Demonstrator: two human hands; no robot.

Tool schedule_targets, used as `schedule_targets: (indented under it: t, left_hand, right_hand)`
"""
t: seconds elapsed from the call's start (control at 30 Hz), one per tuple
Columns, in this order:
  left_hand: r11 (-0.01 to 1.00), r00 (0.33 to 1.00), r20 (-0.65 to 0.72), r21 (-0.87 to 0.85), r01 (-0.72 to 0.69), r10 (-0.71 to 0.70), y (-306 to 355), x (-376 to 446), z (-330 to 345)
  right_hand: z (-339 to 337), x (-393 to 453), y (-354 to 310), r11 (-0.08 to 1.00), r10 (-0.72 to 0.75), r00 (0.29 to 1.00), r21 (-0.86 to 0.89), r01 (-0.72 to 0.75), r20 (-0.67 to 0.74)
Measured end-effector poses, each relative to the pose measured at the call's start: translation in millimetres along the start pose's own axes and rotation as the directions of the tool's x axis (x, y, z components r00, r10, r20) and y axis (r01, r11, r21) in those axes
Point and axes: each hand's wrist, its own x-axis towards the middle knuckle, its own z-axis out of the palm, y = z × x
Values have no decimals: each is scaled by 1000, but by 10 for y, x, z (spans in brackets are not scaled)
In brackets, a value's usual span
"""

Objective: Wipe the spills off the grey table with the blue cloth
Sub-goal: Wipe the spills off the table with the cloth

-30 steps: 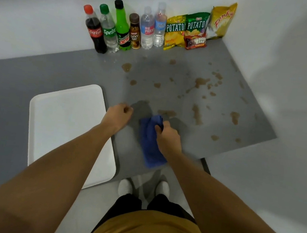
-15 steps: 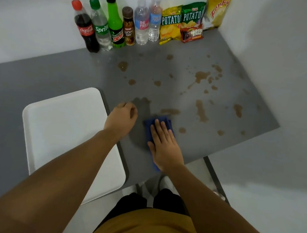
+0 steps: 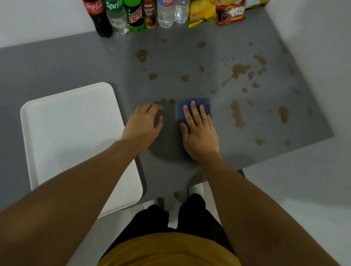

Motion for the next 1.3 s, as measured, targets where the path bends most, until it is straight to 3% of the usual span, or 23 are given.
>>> schedule_targets:
  t: [0.27, 0.4, 0.63, 0.77, 1.03, 1.3]
  left_hand:
    - [999, 999, 19, 2, -46, 46, 204, 21, 133]
    - [998, 997, 24, -2, -69, 69, 264, -19, 250]
    - [980, 980, 88, 76, -185, 178, 308, -128, 492]
    - [979, 978, 179, 151, -134, 106, 316, -101, 616]
    - [958, 982, 167, 252, -135, 94, 305, -124, 685]
    - [950, 984, 140, 277, -146, 111, 317, -142, 689]
  right_hand:
    - [23, -548, 346, 992, 94, 994, -82, -98, -52]
    - [146, -779, 182, 992, 43, 996, -111, -51, -75]
    - [6, -327, 328, 997, -70, 997, -29, 69, -40]
    - [-124, -112, 605, 999, 41, 998, -25, -43, -42]
    - [-106, -549, 614, 978, 191, 978, -74, -197, -81]
    - [-69, -287, 403, 998, 36, 997, -40, -39, -67]
